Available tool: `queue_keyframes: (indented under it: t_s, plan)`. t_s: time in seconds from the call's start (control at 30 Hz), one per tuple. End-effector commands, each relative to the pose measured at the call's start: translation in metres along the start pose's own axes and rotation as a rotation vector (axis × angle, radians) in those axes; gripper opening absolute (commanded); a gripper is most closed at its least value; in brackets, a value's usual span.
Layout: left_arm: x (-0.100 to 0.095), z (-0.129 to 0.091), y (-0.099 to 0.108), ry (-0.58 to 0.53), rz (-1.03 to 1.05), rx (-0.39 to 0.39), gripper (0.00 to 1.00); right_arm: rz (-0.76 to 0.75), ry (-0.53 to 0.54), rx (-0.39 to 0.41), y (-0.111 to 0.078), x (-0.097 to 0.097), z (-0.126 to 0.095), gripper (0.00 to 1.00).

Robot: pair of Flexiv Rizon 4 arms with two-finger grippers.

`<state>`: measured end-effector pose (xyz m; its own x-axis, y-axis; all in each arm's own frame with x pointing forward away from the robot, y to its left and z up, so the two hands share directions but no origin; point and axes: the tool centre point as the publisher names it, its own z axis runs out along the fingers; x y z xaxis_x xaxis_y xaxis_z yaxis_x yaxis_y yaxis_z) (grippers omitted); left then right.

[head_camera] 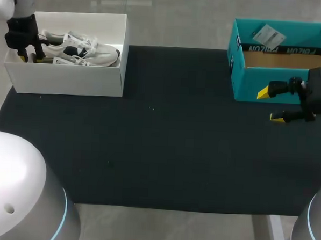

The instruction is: Take the shoe out of the shoebox, open the shoe tongue, remove and reinsert the insole, then place the shoe into the shoebox

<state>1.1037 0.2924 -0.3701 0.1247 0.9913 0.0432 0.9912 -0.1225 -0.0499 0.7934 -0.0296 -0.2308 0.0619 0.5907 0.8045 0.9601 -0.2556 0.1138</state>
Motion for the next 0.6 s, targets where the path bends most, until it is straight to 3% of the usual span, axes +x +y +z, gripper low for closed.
queue_keyframes:
  t_s: [0.03,0.3,0.37,0.5,0.57,0.6]
  plan:
    - [0.003,0.012,0.004,-0.007,0.003,0.006,0.48,0.002,-0.004,-0.001,0.0,0.001,0.001,1.0]
    - [0.005,0.023,0.001,0.011,0.003,0.012,0.46,0.002,-0.004,-0.001,0.0,0.001,0.001,1.0]
    - [0.005,0.025,0.0,0.012,0.002,0.014,0.42,0.002,-0.004,-0.001,0.0,0.001,0.001,1.0]
    - [0.005,0.026,0.0,0.012,0.0,0.019,0.09,0.002,-0.004,-0.001,0.0,0.001,0.001,1.0]
    - [0.005,0.026,0.0,0.014,0.0,0.021,0.0,0.002,-0.004,-0.001,0.0,0.001,0.001,1.0]
    - [0.005,0.026,0.0,0.015,0.002,0.022,0.0,0.002,-0.004,-0.001,0.0,0.001,0.001,1.0]
